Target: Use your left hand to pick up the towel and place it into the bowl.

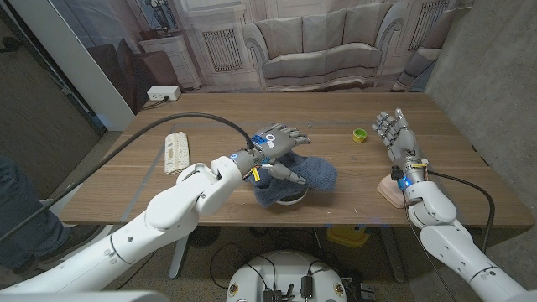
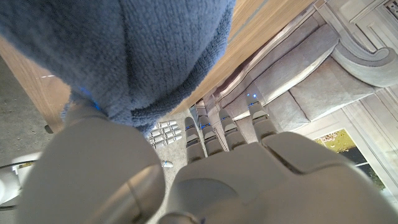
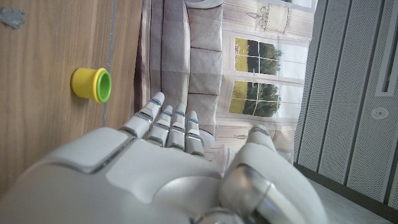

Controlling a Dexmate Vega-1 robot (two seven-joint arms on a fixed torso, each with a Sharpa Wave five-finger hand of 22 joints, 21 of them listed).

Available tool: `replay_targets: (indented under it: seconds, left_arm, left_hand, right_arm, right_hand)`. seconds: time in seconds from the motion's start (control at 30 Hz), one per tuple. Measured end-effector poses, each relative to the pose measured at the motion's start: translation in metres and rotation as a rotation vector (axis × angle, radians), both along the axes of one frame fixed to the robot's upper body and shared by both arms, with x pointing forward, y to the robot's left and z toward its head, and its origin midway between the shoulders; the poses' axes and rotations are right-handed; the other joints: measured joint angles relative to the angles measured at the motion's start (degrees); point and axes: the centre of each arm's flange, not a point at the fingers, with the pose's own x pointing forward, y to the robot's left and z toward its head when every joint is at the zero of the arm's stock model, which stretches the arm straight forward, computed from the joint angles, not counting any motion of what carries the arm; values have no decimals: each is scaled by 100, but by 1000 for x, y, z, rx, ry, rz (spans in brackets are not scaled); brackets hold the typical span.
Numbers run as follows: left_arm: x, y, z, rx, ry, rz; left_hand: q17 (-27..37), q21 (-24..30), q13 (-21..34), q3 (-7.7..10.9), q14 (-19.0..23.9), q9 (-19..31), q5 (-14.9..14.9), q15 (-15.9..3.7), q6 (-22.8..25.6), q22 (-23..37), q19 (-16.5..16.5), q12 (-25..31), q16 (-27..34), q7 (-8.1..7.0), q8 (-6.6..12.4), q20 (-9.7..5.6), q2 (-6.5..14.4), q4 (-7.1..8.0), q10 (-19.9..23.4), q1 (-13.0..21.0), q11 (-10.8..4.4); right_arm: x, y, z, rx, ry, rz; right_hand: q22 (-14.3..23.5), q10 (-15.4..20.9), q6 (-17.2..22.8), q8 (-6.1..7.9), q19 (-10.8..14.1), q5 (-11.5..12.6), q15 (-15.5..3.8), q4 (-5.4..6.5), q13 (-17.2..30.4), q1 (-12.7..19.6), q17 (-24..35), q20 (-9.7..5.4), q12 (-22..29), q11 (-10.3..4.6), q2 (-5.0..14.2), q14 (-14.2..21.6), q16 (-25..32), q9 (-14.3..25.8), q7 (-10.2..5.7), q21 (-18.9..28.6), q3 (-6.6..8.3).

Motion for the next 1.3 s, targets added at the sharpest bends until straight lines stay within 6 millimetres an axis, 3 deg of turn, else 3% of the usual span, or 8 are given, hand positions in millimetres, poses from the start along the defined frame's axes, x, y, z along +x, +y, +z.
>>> replay_targets:
  seconds: [0.87,1.3]
  left_arm:
    - [-10,0,20,-22,-108,-54]
    - [-13,5,42,-59,-139,-66]
  left_hand:
    - [0,44,-54,-87,123,-1,44,0,49,-15,22,44,21,11,0,-22,91,88,122,-180,-61]
    - [-27,44,-80,-111,180,-14,87,-4,90,-14,75,44,44,12,45,-31,137,111,164,-225,-20]
  right_arm:
    - [-3,1,1,6,-17,0]
    - [-3,3,12,-3,-33,-1]
  right_hand:
    - [0,0,0,0,0,0,0,-16,0,-39,0,0,0,0,39,0,-22,0,0,-29,16]
    - [31,0,0,0,0,0,0,-41,0,-38,0,0,0,0,38,0,-22,0,0,-29,-8]
